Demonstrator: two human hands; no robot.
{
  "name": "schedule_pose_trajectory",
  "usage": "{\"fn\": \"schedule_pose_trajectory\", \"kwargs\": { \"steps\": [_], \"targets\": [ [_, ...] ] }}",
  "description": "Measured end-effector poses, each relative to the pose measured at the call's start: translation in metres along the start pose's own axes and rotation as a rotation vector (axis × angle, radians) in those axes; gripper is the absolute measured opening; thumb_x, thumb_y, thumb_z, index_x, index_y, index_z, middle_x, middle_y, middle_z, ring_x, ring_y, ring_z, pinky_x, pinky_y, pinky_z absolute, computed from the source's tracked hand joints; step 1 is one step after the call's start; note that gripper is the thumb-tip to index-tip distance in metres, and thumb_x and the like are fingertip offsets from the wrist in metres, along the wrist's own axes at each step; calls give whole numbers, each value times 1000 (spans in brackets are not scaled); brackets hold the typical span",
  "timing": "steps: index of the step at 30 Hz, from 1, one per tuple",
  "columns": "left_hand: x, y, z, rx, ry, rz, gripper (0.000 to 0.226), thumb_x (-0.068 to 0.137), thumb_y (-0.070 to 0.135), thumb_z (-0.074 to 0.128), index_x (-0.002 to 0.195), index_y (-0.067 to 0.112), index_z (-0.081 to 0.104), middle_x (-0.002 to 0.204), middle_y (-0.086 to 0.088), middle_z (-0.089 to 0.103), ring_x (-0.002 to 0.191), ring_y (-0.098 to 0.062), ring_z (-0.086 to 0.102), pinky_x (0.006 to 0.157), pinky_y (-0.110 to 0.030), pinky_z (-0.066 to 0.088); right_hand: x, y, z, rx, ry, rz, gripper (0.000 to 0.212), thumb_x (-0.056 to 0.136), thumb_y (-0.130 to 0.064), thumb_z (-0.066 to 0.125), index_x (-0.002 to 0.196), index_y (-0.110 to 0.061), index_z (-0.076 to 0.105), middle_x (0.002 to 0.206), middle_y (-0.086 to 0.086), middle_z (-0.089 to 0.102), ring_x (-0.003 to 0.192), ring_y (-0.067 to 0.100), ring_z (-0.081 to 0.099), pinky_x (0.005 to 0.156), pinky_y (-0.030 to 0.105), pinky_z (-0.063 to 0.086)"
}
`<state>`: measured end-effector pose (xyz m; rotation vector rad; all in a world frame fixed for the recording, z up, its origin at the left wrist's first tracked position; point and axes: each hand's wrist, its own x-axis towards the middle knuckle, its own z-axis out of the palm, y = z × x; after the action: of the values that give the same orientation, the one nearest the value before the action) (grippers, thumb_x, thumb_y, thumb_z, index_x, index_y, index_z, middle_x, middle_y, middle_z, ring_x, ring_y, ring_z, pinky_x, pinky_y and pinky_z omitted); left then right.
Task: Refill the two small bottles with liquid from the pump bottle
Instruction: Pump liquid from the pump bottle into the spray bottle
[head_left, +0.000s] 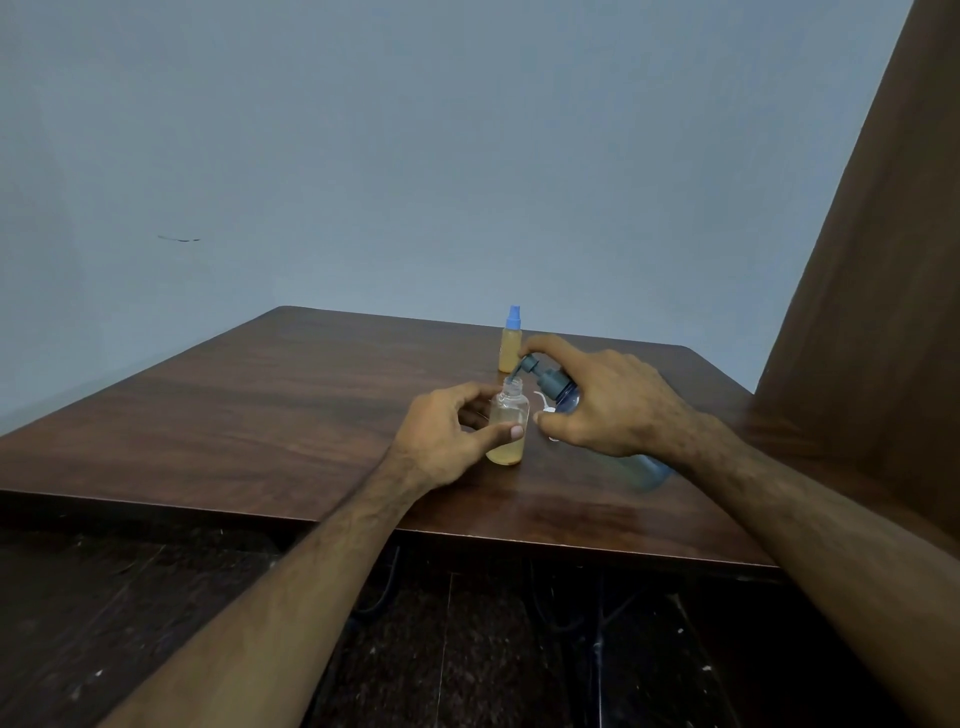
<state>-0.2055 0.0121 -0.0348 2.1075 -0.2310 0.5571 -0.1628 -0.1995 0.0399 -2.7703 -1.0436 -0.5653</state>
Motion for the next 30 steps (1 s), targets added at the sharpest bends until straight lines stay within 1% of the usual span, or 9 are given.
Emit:
{"fn": "schedule_pose_trajectory", "kwargs": {
  "steps": [2, 6, 13, 16, 19, 21, 24, 28, 30],
  "targets": [
    [0, 1, 0, -5, -1, 0, 59, 78, 49, 82, 131, 27, 66, 110, 12, 73, 95, 0, 68, 83, -16, 56, -1, 0, 0, -27, -24, 2, 67, 91, -48, 67, 145, -49, 29, 80, -6, 62, 67, 16, 59, 61, 31, 43],
    [0, 0, 0, -13, 3, 0, 57, 78, 48, 83, 129, 29, 67, 107, 14, 72, 93, 3, 67, 74, -5, 51, -1, -2, 0, -38, -18, 2, 58, 91, -48, 67, 137, -47, 33, 88, -4, 66, 74, 24, 62, 62, 31, 40],
    [-1, 1, 0, -25, 5, -1, 56, 78, 47, 83, 129, 28, 66, 108, 13, 72, 93, 3, 68, 78, -8, 53, -2, -2, -1, -40, -1, 0, 69, 92, -49, 67, 150, -46, 31, 89, -1, 69, 75, 24, 65, 66, 34, 49],
    [0, 1, 1, -28, 1, -5, 56, 77, 48, 83, 128, 30, 66, 107, 15, 72, 91, 4, 67, 73, -4, 50, -3, -2, 0, -48, -14, 2, 61, 92, -48, 67, 143, -47, 32, 91, -2, 69, 78, 26, 64, 68, 34, 45],
    [-1, 1, 0, -30, 1, -5, 57, 77, 49, 83, 128, 30, 67, 106, 14, 73, 92, 2, 68, 79, -12, 55, -3, -5, -1, -29, -4, -2, 53, 90, -48, 67, 131, -47, 33, 89, -3, 68, 77, 27, 63, 68, 35, 44],
    [-1, 1, 0, -32, 2, -5, 59, 77, 49, 83, 129, 28, 67, 107, 12, 73, 94, 0, 69, 83, -19, 57, -2, -5, -1, -13, 11, -4, 56, 90, -48, 68, 136, -46, 36, 88, -4, 67, 77, 27, 63, 67, 35, 47],
    [0, 0, 0, -35, 6, -4, 60, 77, 47, 83, 131, 27, 66, 108, 11, 73, 94, -1, 69, 83, -16, 57, -2, -4, -2, 13, 19, 15, 68, 89, -47, 68, 147, -48, 35, 86, -4, 68, 74, 25, 64, 68, 37, 54],
    [0, 1, 0, -33, 4, 4, 60, 78, 47, 83, 131, 26, 66, 109, 11, 73, 94, 0, 68, 80, -11, 54, -3, -1, -1, 12, 2, 26, 71, 89, -48, 68, 151, -49, 33, 80, -7, 62, 72, 23, 62, 65, 34, 47],
    [-1, 1, 0, -25, 4, 3, 61, 78, 48, 83, 132, 26, 66, 110, 11, 73, 94, 0, 68, 82, -14, 55, -3, -1, -1, 12, 2, 28, 71, 89, -48, 68, 151, -49, 33, 80, -7, 62, 73, 24, 62, 66, 34, 48]
  ]
}}
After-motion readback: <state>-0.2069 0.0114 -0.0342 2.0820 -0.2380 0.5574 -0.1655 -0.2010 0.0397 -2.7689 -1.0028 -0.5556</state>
